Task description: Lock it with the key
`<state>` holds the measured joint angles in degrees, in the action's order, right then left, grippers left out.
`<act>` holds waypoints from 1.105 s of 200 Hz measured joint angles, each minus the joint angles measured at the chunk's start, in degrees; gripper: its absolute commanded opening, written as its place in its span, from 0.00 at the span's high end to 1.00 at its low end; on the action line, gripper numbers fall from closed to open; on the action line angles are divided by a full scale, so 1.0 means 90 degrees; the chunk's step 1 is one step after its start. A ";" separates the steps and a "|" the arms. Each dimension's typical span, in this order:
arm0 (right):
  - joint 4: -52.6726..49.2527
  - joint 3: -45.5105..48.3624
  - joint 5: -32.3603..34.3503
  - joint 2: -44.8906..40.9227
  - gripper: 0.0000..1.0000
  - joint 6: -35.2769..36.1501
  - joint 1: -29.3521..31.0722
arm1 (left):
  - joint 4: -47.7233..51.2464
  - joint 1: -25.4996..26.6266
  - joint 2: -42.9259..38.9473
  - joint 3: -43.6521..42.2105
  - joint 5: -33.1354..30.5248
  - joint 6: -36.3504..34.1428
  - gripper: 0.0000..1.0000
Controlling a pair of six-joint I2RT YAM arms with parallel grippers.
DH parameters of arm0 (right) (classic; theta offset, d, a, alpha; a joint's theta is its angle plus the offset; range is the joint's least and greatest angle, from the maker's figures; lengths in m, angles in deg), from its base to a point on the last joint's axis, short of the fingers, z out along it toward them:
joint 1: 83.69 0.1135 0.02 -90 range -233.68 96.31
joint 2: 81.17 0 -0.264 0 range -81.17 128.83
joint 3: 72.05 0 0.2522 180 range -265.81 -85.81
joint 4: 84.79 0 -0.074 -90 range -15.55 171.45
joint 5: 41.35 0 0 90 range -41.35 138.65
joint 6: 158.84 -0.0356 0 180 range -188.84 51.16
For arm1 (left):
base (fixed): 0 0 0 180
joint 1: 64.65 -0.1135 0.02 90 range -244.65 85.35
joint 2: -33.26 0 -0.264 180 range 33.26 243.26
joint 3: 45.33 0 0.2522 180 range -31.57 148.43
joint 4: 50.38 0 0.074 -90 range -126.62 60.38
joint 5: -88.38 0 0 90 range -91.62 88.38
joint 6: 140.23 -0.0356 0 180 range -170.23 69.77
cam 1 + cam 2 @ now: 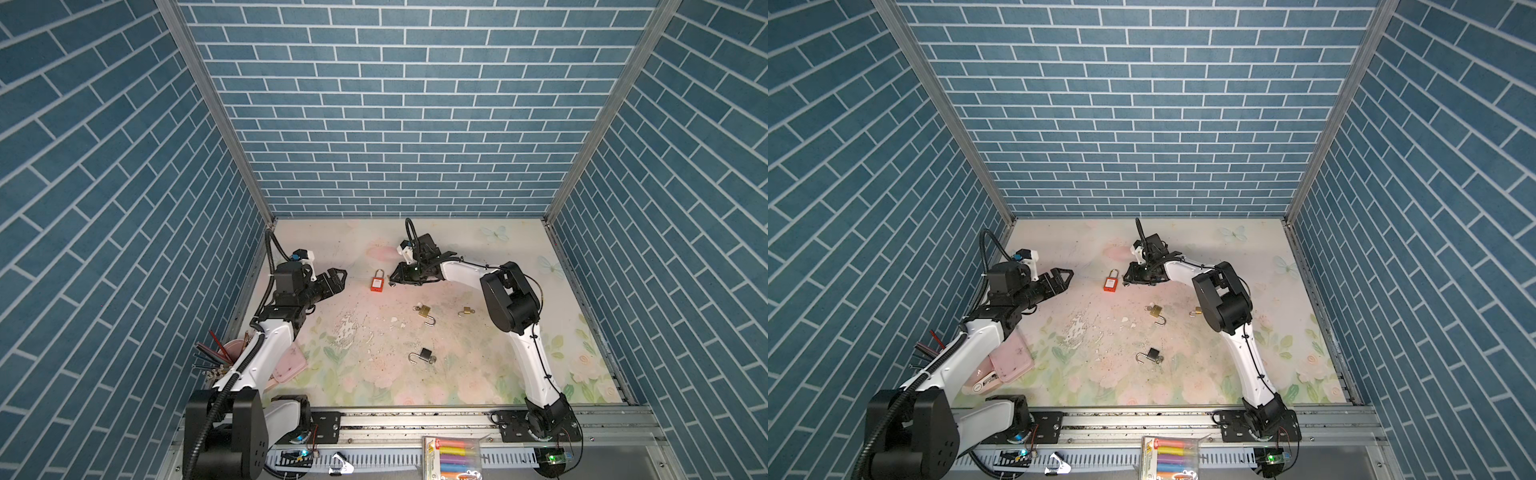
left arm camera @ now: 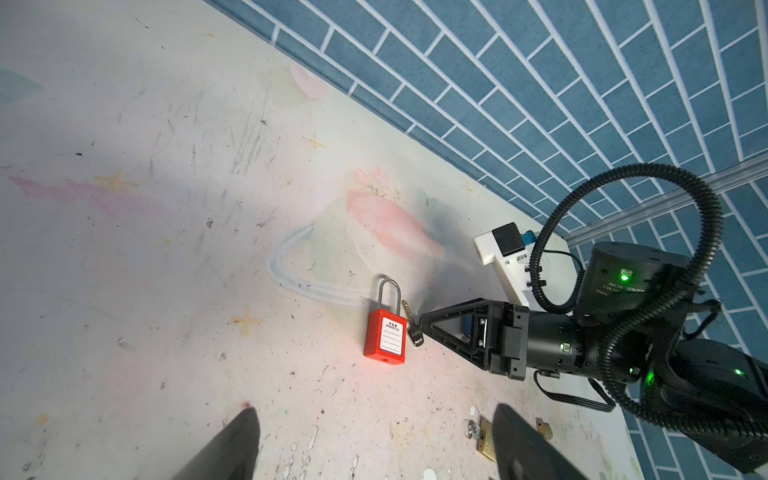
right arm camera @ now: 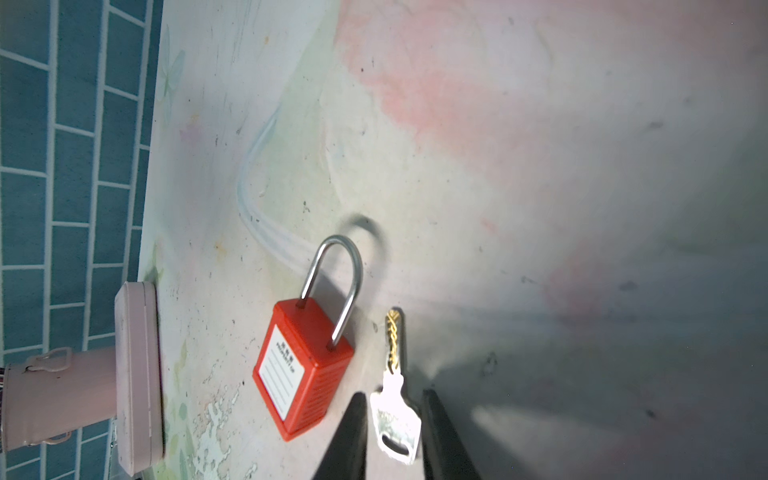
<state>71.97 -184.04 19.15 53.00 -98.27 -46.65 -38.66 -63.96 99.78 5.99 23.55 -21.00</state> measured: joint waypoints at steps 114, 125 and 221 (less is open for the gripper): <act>-0.0087 -0.0199 -0.0039 0.0119 0.75 0.0107 0.0104 | -0.0005 0.0000 0.0000 0.0000 0.0007 0.0019 0.12; -0.0087 -0.0199 -0.0078 0.0119 0.75 0.0107 0.0107 | -0.0005 0.0010 0.0000 0.0000 0.0005 0.0019 0.12; -0.0036 -0.0287 -0.0236 0.0189 0.74 0.0104 0.0049 | 0.0017 0.0172 -0.0007 0.0000 -0.0109 0.0000 0.12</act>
<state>71.65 -186.62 17.03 54.70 -97.33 -46.21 -38.51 -62.41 99.71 5.99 22.57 -21.00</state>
